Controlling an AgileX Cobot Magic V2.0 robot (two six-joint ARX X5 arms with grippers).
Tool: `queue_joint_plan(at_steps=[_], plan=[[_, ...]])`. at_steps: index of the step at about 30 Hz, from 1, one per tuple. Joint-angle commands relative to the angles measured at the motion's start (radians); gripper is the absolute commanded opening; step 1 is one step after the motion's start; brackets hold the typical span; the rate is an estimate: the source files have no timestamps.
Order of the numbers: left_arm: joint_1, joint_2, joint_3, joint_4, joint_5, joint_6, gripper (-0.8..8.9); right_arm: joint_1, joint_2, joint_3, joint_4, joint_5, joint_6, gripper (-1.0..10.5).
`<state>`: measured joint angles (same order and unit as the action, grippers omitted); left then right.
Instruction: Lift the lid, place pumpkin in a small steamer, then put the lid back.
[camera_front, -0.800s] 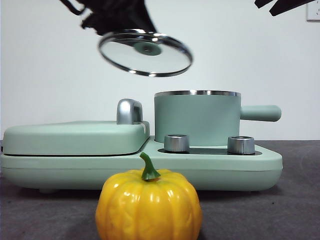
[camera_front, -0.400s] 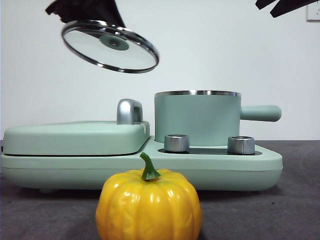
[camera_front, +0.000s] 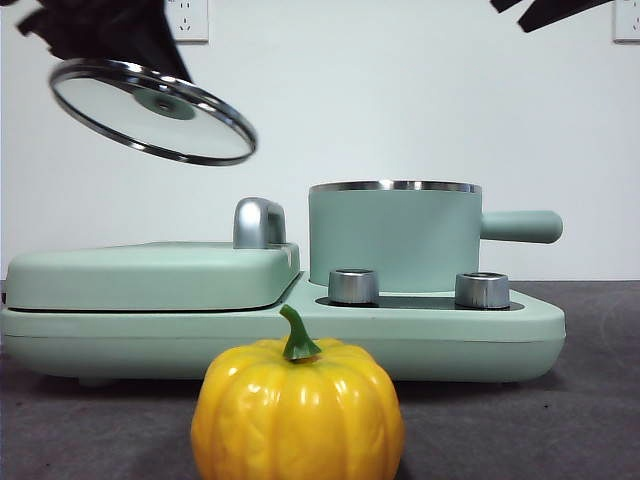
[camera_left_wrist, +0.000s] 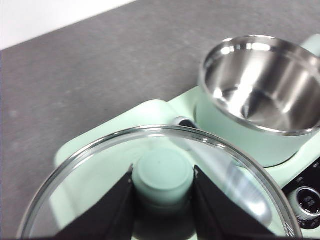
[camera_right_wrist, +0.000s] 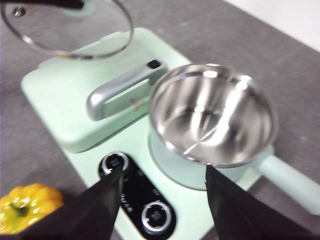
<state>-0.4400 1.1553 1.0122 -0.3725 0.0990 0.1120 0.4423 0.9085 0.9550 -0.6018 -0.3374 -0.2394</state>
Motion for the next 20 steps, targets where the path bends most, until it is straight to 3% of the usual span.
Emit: queue_joint_plan(at_steps=[1, 13, 20], plan=[[0.012, -0.036, -0.005, 0.026, -0.005, -0.001, 0.16, 0.043, 0.035, 0.021, 0.0, -0.003, -0.008, 2.6], [0.108, -0.123, -0.016, 0.021, -0.006, -0.001, 0.16, 0.334, 0.228, 0.021, -0.005, -0.003, -0.098, 3.4], [0.121, -0.123, -0.016, 0.024, -0.006, 0.0, 0.16, 0.462, 0.348, 0.021, -0.005, -0.002, -0.113, 3.6]])
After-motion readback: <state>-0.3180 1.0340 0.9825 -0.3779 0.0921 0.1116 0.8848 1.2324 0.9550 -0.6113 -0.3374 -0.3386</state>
